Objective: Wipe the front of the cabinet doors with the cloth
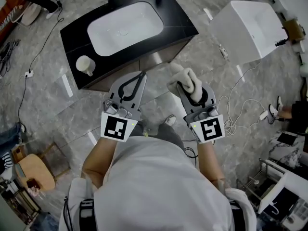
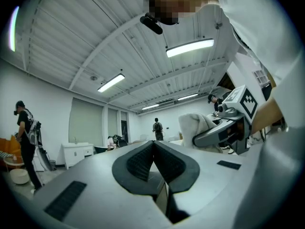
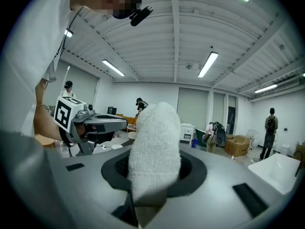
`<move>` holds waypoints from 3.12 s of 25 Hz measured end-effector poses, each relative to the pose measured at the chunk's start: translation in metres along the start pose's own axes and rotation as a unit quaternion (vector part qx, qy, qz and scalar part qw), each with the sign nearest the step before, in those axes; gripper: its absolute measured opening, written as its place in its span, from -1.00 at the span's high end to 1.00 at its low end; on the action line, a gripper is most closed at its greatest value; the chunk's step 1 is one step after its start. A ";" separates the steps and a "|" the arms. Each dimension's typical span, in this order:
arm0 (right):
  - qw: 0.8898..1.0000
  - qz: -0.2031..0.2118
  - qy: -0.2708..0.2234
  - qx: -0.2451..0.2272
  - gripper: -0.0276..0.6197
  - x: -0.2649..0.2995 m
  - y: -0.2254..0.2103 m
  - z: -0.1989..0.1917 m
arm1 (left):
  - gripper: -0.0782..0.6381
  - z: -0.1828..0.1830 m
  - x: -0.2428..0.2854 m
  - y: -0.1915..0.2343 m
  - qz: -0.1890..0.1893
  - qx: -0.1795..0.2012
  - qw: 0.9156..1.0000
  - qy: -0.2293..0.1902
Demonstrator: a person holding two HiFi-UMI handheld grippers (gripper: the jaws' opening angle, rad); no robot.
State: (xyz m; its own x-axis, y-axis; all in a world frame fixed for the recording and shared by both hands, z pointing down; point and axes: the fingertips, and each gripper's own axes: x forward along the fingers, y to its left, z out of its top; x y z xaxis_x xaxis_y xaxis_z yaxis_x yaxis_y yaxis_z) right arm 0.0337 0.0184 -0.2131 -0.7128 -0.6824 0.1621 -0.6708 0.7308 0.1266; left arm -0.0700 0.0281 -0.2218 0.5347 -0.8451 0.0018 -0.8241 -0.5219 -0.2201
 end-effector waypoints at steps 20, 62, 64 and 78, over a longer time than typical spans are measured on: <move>0.995 0.096 0.036 0.009 0.49 0.112 -0.050 -0.151 | 0.73 -0.155 0.080 0.019 0.088 -0.030 0.993 0.069; 0.967 0.200 -0.121 -0.104 0.49 0.234 -0.002 -0.589 | 0.73 -0.602 0.121 -0.078 0.084 0.113 0.988 -0.058; 0.966 0.195 -0.132 -0.110 0.49 0.236 -0.004 -0.585 | 0.73 -0.604 0.119 -0.077 0.090 0.119 0.987 -0.066; 0.957 0.217 -0.134 -0.138 0.49 0.259 0.024 -0.526 | 0.73 -0.588 0.096 -0.052 0.119 0.108 0.984 -0.080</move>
State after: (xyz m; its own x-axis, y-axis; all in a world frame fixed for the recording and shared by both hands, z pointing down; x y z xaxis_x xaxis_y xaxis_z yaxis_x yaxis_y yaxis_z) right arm -0.0592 -0.1315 0.3472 -0.9640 -0.2660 0.0069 -0.2453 0.8986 0.3639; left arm -0.0859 -0.0940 0.3637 0.3685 -0.9020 -0.2249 -0.8800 -0.2604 -0.3972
